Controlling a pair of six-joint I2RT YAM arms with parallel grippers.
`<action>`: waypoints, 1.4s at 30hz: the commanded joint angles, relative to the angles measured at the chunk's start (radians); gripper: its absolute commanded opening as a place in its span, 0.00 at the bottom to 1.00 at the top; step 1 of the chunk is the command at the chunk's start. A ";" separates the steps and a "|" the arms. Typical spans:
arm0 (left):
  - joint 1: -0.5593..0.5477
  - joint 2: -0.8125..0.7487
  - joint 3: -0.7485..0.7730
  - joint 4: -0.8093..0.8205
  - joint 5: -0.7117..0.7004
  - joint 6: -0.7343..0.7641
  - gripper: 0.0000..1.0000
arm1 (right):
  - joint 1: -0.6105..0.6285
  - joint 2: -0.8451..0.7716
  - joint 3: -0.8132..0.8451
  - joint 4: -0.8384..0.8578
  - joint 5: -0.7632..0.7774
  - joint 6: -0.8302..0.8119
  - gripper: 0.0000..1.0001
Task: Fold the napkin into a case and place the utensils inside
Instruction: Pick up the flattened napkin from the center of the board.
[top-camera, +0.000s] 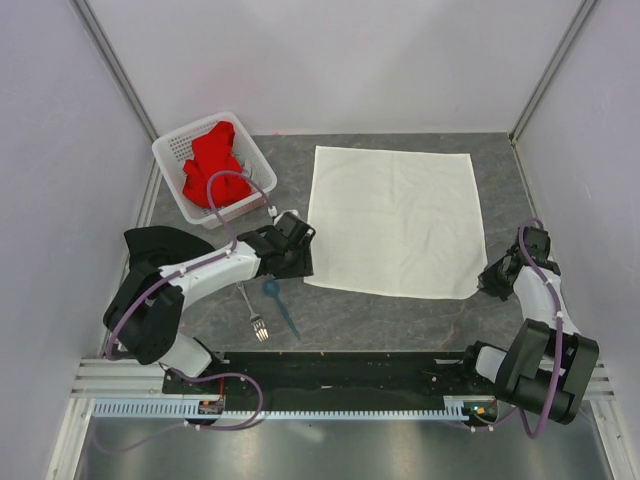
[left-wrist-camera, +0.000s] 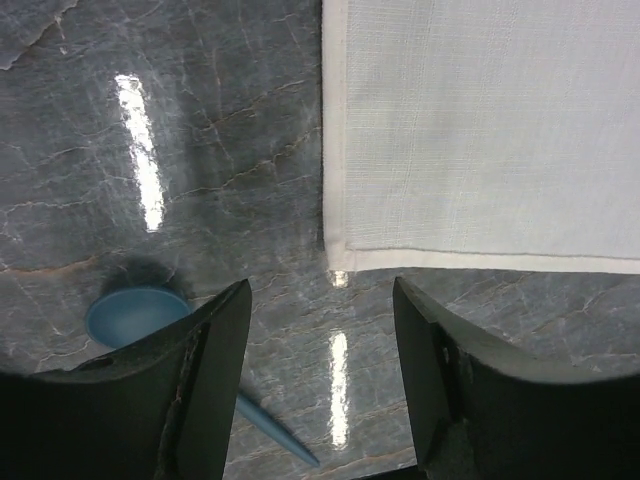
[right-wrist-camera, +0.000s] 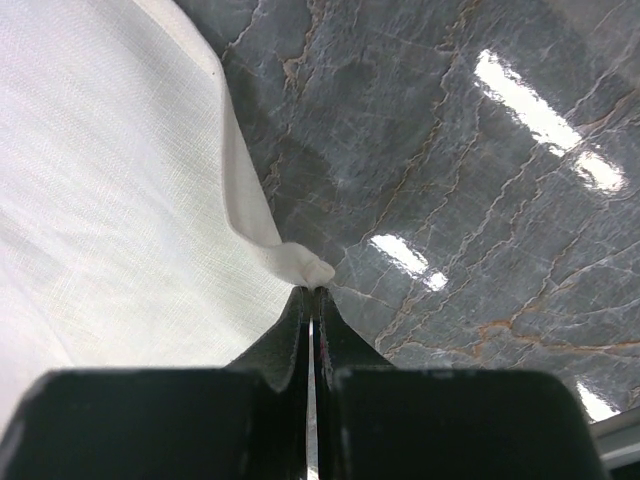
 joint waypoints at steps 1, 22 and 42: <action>-0.060 0.059 0.077 -0.077 -0.141 -0.120 0.62 | 0.002 -0.026 -0.016 0.028 -0.034 -0.017 0.00; -0.157 0.271 0.238 -0.234 -0.282 -0.254 0.54 | 0.002 -0.017 -0.026 0.046 -0.129 -0.057 0.00; -0.175 0.188 0.225 -0.220 -0.324 -0.277 0.54 | 0.003 -0.028 -0.026 0.043 -0.138 -0.059 0.00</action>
